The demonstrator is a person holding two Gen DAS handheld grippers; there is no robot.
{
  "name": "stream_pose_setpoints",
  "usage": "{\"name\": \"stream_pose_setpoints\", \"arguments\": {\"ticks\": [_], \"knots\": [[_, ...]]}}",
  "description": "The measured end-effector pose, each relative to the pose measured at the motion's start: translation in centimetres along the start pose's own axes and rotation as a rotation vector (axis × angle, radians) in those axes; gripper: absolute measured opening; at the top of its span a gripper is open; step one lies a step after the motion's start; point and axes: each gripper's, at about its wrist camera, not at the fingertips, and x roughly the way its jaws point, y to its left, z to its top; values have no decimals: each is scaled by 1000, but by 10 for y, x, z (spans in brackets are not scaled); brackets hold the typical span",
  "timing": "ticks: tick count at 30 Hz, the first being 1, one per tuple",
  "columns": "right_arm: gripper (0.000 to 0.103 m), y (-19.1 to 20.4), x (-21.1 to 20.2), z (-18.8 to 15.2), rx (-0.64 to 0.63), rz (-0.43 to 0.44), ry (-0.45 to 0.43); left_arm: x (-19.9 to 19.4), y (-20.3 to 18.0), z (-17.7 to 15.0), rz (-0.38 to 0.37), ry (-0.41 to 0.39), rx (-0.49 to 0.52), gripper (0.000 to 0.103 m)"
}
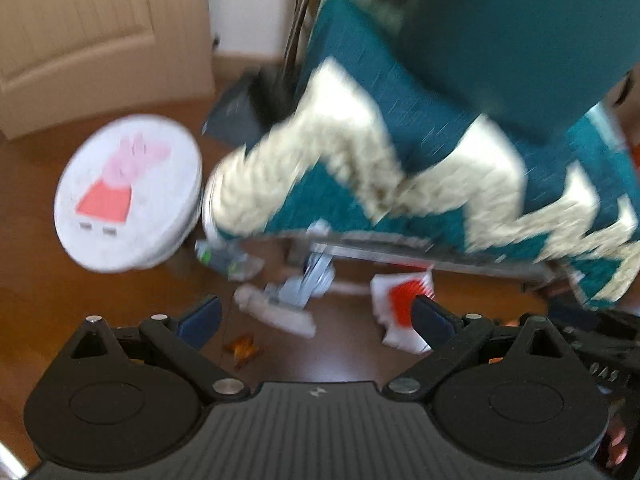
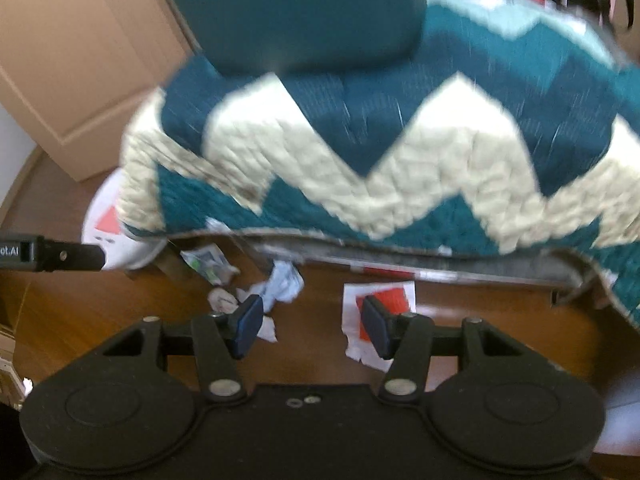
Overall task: Collect trash
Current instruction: 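Move both tools down toward the trash on the floor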
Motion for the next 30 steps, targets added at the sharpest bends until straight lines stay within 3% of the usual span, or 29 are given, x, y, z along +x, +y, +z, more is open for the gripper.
{"name": "stream_pose_setpoints", "arguments": {"ticks": [4,8,13,17,23,30], "knots": [[54,-18,48,-8,35,-22,57,54,13,5,52,95,69,101],[54,-32,91,-15,65,-53,102,95,27,8,65,142,150,101],[54,-41,145,-20,75,-84,150,138,47,2,13,205,219,101],[54,-46,187,-28,95,-102,189,181,61,-16,17,281,255,101],[54,-38,238,-34,-7,-167,233,244,85,-55,3,391,199,101],[54,-35,271,-39,-113,-223,235,288,97,-80,34,366,181,101]]}}
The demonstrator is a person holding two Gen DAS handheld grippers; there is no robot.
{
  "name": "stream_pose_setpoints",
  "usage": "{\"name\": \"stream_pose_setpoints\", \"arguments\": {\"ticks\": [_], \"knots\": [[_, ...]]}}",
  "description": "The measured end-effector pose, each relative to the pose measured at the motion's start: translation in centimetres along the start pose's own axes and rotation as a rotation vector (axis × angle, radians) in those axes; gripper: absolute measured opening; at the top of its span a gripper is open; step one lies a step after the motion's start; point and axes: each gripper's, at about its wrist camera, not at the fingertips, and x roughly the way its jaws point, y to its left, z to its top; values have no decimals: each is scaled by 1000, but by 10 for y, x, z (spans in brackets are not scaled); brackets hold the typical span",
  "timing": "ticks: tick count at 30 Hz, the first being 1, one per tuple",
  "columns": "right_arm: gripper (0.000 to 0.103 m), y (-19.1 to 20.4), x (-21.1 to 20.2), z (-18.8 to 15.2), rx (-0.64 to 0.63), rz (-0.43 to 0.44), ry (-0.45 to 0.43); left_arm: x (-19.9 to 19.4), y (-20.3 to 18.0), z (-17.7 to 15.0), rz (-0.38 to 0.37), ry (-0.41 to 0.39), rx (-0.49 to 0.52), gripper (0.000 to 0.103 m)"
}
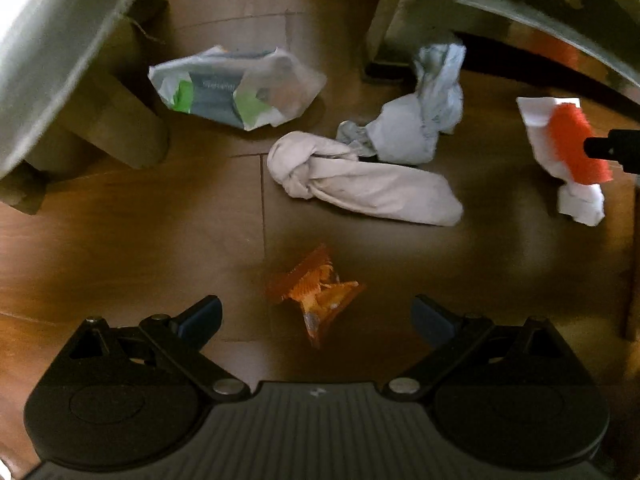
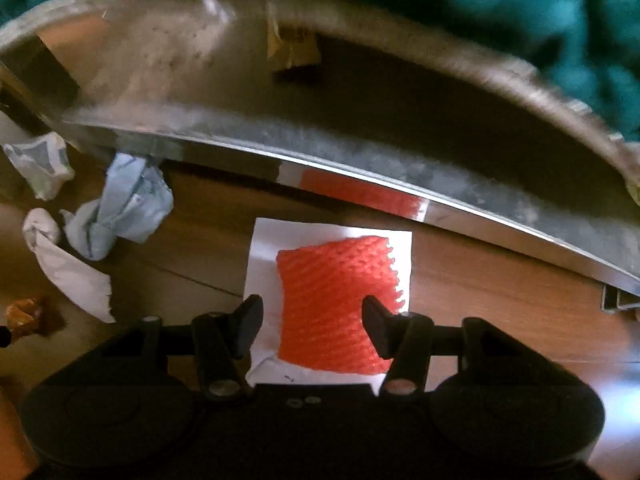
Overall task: Collect trash
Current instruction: 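Move both tools down toward the trash on the floor, then grasp the orange snack packet with the left tool while the right tool grasps the red foam net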
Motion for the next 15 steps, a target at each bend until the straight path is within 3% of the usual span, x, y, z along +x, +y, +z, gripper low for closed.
{"name": "stream_pose_setpoints", "arguments": {"ticks": [6,9,14,15], "knots": [[54,0,25,2,33,-19,26,24,0,2,-7,1,-11,98],[54,-1,33,4,43,-33,39,33,-1,2,-25,6,-2,88],[51,-4,38,8,64,-37,43,48,1,3,-26,37,-32,57],[51,-4,39,8,63,-42,45,50,2,3,-27,39,-41,55]]}}
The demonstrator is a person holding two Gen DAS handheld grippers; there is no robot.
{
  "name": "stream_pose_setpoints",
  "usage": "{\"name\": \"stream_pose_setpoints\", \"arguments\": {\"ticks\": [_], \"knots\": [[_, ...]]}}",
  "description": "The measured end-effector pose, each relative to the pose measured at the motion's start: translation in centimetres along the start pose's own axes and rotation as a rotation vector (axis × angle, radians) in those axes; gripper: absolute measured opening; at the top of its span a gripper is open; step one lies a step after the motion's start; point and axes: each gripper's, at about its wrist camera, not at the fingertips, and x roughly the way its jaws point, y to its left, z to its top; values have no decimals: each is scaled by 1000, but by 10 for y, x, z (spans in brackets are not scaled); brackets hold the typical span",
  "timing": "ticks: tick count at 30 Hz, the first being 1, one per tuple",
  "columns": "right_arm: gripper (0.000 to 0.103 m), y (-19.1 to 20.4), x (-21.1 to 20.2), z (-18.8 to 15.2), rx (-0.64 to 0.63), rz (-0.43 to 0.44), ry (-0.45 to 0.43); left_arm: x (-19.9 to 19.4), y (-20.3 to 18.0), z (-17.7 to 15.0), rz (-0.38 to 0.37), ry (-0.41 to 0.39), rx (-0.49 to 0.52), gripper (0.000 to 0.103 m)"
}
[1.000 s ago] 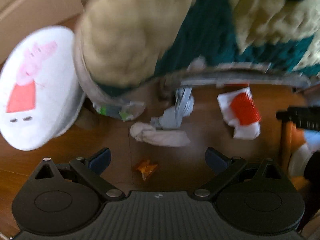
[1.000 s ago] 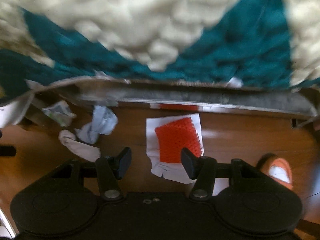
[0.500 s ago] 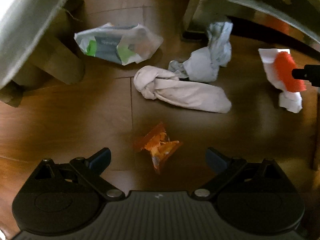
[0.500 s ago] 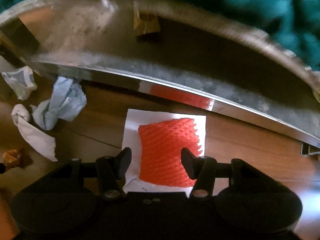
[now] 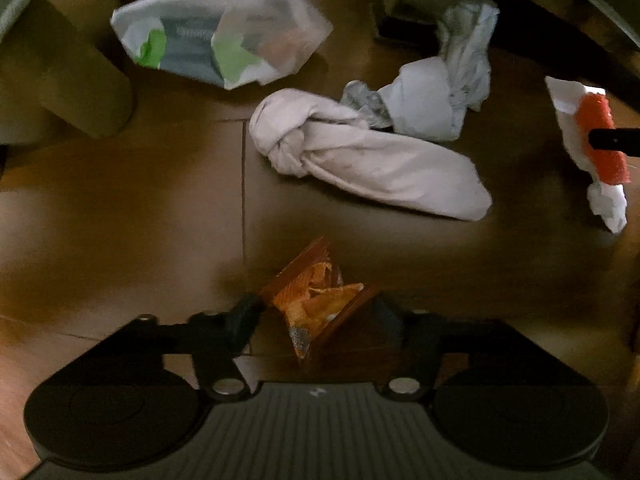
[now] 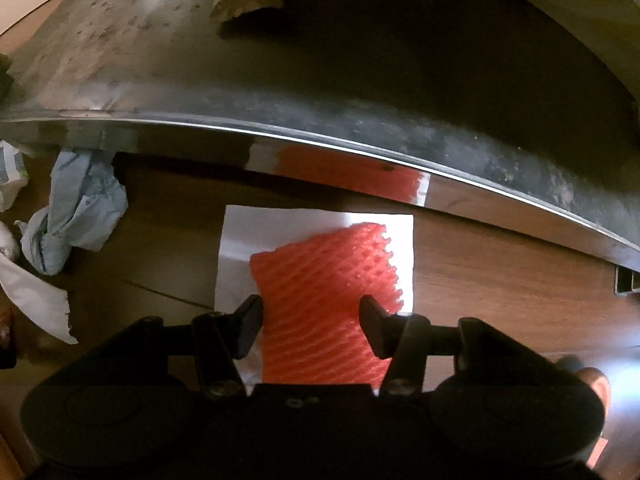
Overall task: Collect trash
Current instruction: 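Grasp the orange snack packet with the left tool while the right tool grasps the red foam net, then carry the snack packet with the left tool while the right tool carries the red net to the wastebasket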
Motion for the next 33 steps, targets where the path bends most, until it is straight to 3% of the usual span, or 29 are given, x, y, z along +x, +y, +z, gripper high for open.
{"name": "stream_pose_setpoints", "arguments": {"ticks": [3,5,6,7,14,20,33], "knots": [[49,3,0,0,1,-8,4,2,3,0,-12,-5,-24,49],[43,5,1,0,1,-5,15,2,4,0,-20,-12,-34,48],[35,6,2,1,1,1,17,1,5,1,-22,-18,-40,47],[6,7,1,2,0,2,18,2,6,0,-18,-23,-42,46],[4,16,-12,1,-66,3,-15,-7,5,3,-19,-36,-39,45],[4,17,-50,-6,-80,37,-40,-33,1,3,-55,-58,-14,45],[4,25,-198,-19,-41,172,-169,-170,-25,-8,-106,-131,114,45]]}}
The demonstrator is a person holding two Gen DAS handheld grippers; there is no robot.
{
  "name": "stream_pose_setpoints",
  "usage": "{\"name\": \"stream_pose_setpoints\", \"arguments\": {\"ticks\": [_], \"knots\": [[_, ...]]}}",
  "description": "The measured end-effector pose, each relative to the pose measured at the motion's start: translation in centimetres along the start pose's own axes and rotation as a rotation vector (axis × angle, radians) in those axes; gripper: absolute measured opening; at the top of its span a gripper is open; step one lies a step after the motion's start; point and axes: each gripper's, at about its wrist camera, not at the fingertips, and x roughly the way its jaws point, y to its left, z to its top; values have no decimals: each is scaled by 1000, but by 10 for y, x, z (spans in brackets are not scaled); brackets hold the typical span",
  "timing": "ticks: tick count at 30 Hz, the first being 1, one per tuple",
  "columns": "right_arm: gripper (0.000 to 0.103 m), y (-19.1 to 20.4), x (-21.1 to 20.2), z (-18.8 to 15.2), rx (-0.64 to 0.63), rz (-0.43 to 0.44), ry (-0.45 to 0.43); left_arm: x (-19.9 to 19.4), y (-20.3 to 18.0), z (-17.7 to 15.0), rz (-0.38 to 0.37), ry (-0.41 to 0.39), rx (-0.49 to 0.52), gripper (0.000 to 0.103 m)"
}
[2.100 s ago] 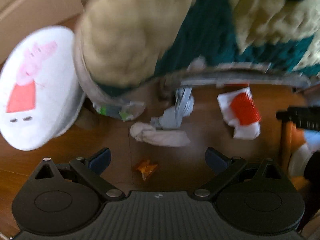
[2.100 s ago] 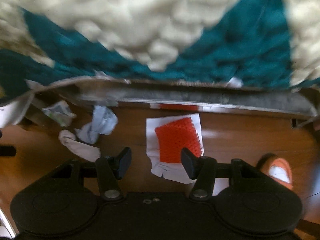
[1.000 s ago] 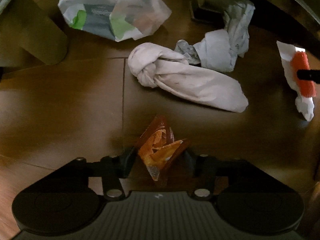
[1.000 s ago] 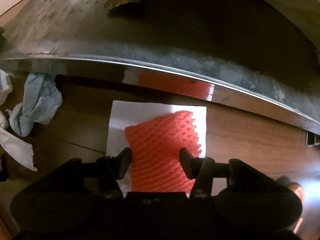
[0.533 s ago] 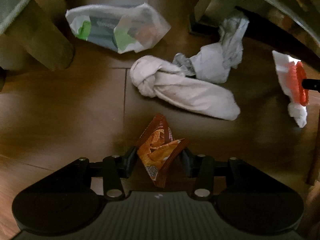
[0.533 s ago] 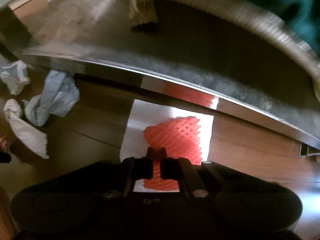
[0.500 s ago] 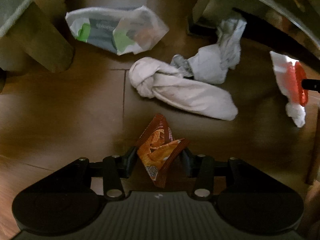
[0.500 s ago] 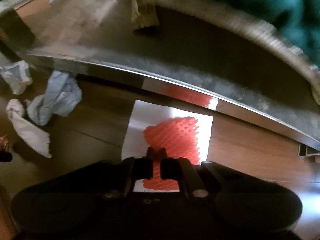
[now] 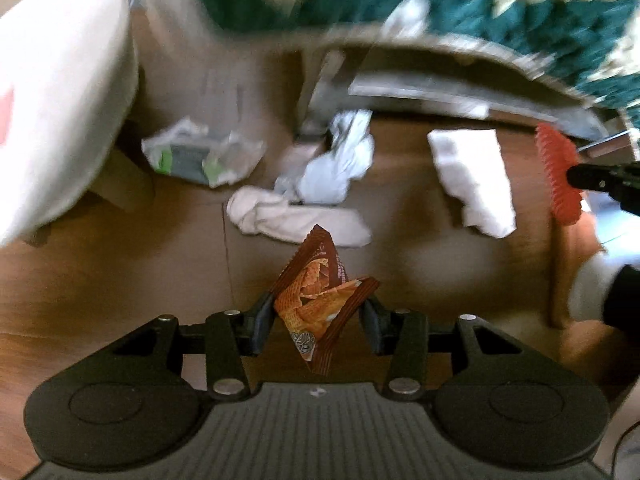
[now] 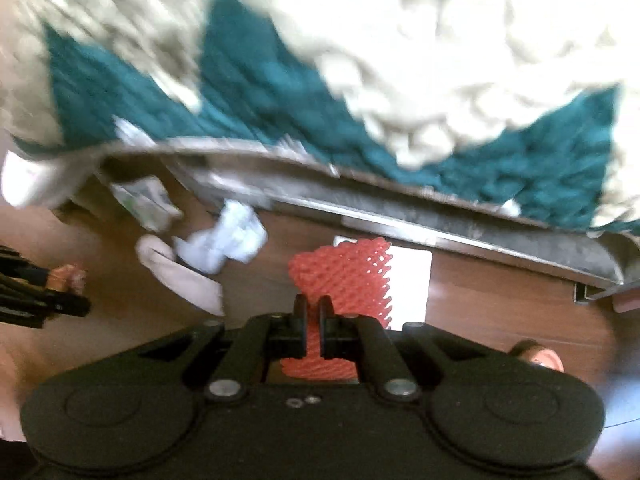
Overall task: Collect trash
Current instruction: 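Carry the snack packet with the left tool while the right tool carries the red net to the wastebasket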
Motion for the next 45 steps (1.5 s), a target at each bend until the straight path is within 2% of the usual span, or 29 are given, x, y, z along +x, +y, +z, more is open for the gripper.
{"name": "stream_pose_setpoints", "arguments": {"ticks": [7,12,18,25,31,37,42,45], "knots": [[4,13,-92,1,25,98,-114,-96,-37,9,-14,-116,48,45],[4,26,-155,-6,1,157,-200,-166,-61,-1,-25,-216,12,45],[4,29,-231,-18,-60,195,-320,-239,-89,-22,-23,-344,-14,45],[4,22,-309,-16,-134,192,-471,-313,-122,-32,-4,-504,14,45],[4,10,-378,6,-198,192,-626,-375,-160,-28,-11,-638,53,45],[4,-6,-446,44,-225,195,-770,-429,-195,-6,-8,-768,79,45],[4,-14,-483,81,-231,192,-859,-466,-222,22,-11,-845,78,45],[4,-20,-489,100,-222,192,-887,-479,-236,42,-11,-866,84,45]]}}
